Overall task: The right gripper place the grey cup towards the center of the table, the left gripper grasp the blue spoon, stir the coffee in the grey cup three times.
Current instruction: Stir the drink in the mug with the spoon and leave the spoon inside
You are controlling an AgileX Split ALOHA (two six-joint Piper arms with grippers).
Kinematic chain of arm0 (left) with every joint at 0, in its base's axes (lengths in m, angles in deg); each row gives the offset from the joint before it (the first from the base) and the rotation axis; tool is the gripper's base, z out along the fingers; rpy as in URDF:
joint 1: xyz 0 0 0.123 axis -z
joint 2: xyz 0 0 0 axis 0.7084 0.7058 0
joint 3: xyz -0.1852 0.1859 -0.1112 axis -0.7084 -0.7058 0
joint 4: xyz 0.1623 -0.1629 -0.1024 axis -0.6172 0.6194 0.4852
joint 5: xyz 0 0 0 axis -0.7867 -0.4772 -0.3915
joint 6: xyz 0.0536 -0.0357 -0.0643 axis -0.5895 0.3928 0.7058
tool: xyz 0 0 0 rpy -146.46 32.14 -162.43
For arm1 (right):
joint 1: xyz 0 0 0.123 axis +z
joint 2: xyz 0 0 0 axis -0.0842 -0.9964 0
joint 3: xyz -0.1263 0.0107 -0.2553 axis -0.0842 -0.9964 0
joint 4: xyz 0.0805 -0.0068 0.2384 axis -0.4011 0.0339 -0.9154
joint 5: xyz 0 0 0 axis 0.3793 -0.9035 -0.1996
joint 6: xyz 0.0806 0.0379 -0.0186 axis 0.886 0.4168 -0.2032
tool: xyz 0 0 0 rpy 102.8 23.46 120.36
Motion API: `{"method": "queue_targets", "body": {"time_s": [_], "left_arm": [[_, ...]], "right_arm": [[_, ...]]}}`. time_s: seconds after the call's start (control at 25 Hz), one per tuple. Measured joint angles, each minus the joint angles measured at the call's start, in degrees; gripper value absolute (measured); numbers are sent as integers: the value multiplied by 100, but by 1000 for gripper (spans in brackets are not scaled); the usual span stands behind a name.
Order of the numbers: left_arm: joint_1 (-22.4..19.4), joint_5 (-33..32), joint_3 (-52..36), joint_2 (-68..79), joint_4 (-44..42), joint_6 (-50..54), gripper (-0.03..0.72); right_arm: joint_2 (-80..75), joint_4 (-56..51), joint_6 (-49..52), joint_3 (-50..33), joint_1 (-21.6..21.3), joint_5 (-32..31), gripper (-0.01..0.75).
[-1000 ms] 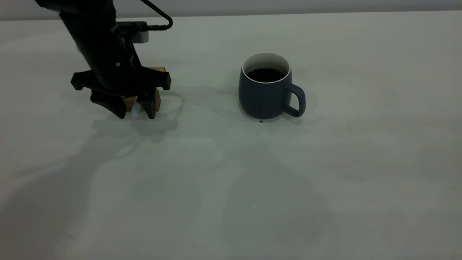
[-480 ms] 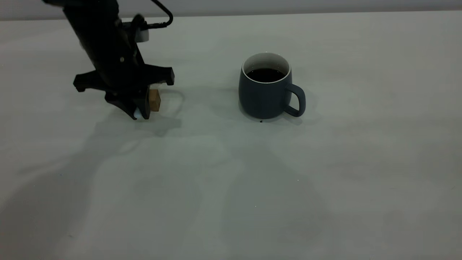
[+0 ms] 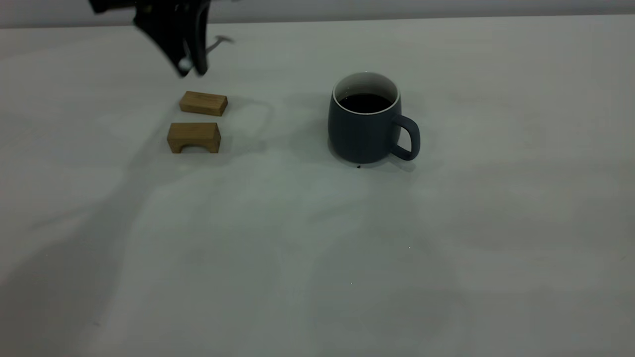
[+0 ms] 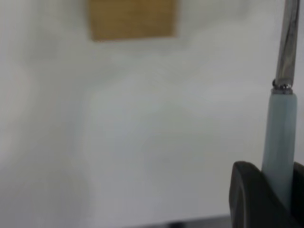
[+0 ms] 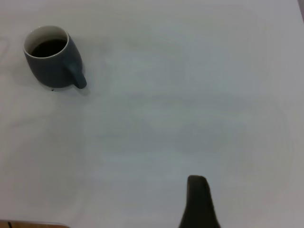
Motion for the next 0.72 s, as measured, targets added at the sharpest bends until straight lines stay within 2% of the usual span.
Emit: {"method": "queue_targets", "body": {"time_s": [0.16,0.4,0.52,0.72], "left_arm": [[0,0,382,0,995,1001,166],[0,0,409,-4,2355,3105,166],[0,0,418,61,3374,3884,166],[0,0,425,240,4873,4284,166]], "right_arm": [[0,0,0,0,0,0,592],[0,0,0,0,0,0,592],[0,0,0,0,0,0,592],[0,0,0,0,0,0,592]]}}
